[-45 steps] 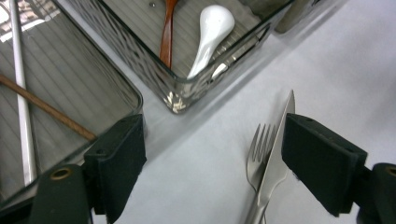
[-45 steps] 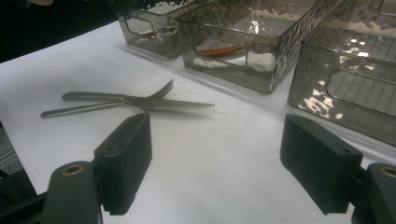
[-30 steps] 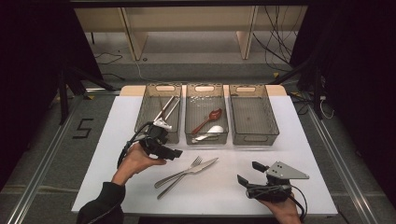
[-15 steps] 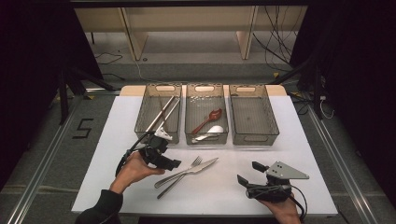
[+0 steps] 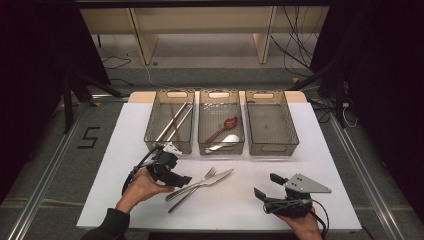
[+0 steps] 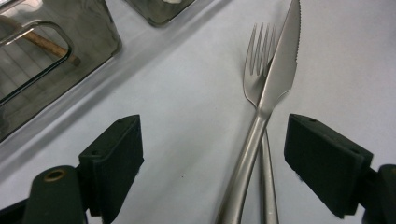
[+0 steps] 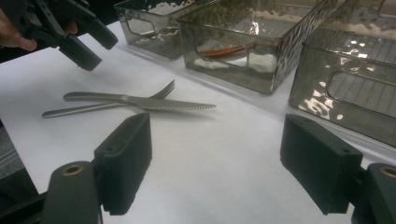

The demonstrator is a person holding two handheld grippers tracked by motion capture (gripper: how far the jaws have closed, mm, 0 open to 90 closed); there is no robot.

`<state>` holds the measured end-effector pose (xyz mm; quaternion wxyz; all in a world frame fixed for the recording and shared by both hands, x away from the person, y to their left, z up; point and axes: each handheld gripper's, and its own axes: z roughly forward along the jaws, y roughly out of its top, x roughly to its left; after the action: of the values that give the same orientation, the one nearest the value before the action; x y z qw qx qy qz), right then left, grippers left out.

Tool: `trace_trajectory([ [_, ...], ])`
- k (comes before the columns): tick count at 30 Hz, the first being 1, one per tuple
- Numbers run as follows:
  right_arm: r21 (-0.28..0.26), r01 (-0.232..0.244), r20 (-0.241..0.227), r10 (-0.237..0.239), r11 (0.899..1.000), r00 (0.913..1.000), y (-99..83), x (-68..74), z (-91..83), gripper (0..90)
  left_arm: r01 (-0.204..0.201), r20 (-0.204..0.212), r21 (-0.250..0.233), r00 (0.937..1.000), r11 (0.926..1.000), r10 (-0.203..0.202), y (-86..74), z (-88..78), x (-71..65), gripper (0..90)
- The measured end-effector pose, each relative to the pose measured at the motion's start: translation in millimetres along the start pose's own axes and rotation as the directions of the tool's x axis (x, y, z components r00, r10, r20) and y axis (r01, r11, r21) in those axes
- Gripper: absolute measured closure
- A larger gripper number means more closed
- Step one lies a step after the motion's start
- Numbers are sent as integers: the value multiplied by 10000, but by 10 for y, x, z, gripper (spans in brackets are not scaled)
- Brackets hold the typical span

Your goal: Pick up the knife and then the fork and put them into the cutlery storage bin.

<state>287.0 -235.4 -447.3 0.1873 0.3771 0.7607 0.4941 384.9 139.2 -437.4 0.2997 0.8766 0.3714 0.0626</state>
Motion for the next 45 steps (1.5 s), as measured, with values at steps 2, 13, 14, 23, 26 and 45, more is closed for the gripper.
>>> trace_trajectory([
  [2,25,-48,-9,48,10000,10000,-4,-6,2,259,51,20,-34,10000,10000,-51,-10,10,1,192],
  [13,-13,-82,3,82,10000,10000,-6,-20,4,259,128,95,233,9999,9996,-130,-102,122,-17,192],
  [14,-20,-35,1,35,10000,10000,-7,-17,2,258,118,104,236,9999,9997,-120,-113,124,-17,192],
  [23,111,34,-93,-33,9999,10000,9,16,24,259,-307,133,669,9995,9973,298,-174,154,-66,267],
  [26,64,-9,-59,9,10000,10000,8,15,24,259,-503,144,831,9987,9953,493,-168,176,-95,318],
  [45,86,99,-24,-98,9999,9999,0,26,23,259,-1600,195,1985,9870,9670,1593,-86,324,-224,591],
])
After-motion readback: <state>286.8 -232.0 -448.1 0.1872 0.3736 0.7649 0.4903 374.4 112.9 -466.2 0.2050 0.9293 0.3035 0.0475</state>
